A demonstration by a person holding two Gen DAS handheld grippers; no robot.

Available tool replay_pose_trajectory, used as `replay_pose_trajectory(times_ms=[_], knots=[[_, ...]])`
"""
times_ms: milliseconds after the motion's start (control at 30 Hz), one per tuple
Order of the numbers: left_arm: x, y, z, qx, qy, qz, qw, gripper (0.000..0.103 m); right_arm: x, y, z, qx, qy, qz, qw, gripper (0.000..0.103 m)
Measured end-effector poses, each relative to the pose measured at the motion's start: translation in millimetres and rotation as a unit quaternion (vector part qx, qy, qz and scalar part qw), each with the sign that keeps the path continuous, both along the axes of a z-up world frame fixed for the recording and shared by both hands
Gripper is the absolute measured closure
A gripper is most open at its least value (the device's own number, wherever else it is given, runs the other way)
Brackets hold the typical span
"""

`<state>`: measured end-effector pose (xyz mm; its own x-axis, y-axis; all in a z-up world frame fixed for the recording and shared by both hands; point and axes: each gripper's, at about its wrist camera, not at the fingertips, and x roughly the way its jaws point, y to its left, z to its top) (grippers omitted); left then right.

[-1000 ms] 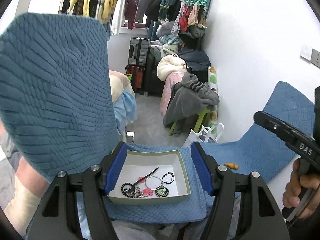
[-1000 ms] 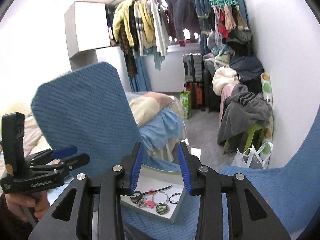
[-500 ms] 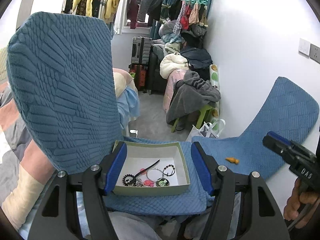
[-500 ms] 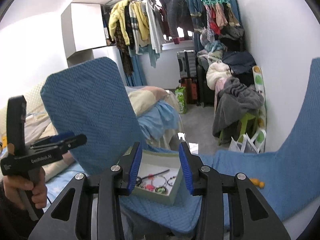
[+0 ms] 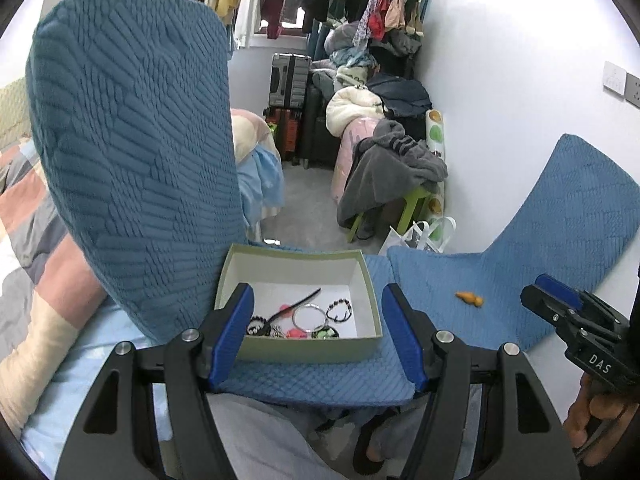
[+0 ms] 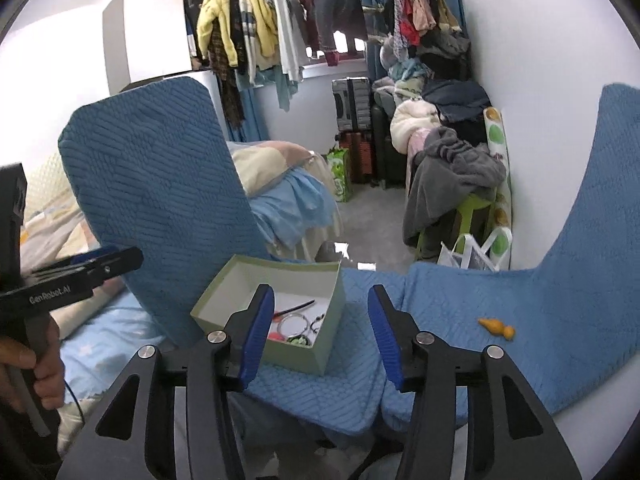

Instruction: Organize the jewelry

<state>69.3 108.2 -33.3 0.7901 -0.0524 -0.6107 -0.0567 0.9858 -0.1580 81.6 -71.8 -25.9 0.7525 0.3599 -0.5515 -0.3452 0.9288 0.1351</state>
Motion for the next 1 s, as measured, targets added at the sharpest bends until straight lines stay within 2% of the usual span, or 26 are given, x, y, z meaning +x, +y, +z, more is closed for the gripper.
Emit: replay_pose_trajectory(times_ms=[133, 233, 367, 433, 500, 567, 667, 733, 800, 1000], knots=[[-2.2, -0.4, -5.9, -0.003, 0.008, 0.001, 1.0, 0.036, -4.9, 5.1, -5.8, -0.001, 0.009, 0.002, 1.0, 0.054], [-4.2, -1.1, -7.9, -0.004, 0.012, -0.001, 0.9999, 0.036, -6.9, 8.7, -10.9, 0.001, 0.014, 0.003, 1.0, 0.047], [-7.3, -1.6, -8.4, -0.001, 0.012, -0.001, 0.9999, 0.036, -7.7, 13.1, -16.8, -0.001, 0.02, 0.009, 1.0, 0.045], [-8.9, -0.8, -8.2, -0.001, 0.013, 0.0, 0.9999, 0.036, -7.3, 14.9, -18.7, -0.005, 0.022, 0.007, 1.0, 0.04], [-10.3, 1.0, -7.6, -0.002, 0.013, 0.004, 0.9999, 0.029, -8.8, 14.7, -19.2, -0.009, 0.018, 0.002, 1.0, 0.024], [-11.9, 2.4, -8.0, -0.003, 0.011, 0.01, 0.9999, 0.021, -10.1, 13.9, -19.2, -0.008, 0.015, -0.002, 1.0, 0.021], [-11.5, 2.4, -9.7, 0.004, 0.015, 0.016, 0.9998, 0.02, -9.7, 13.7, -19.5, -0.002, 0.021, 0.0, 1.0, 0.018], [-11.3, 1.0, -10.2, 0.012, 0.02, 0.021, 0.9995, 0.018, -9.4, 13.6, -19.5, -0.007, 0.019, -0.003, 1.0, 0.013], [-12.3, 0.7, -9.8, 0.017, 0.021, 0.025, 0.9993, 0.017, -9.2, 13.6, -18.6, -0.008, 0.015, -0.007, 1.0, 0.001], [-16.1, 1.3, -9.4, 0.021, 0.022, 0.033, 0.999, 0.009, -4.2, 10.8, -18.2, -0.012, 0.013, -0.018, 1.0, 0.0]])
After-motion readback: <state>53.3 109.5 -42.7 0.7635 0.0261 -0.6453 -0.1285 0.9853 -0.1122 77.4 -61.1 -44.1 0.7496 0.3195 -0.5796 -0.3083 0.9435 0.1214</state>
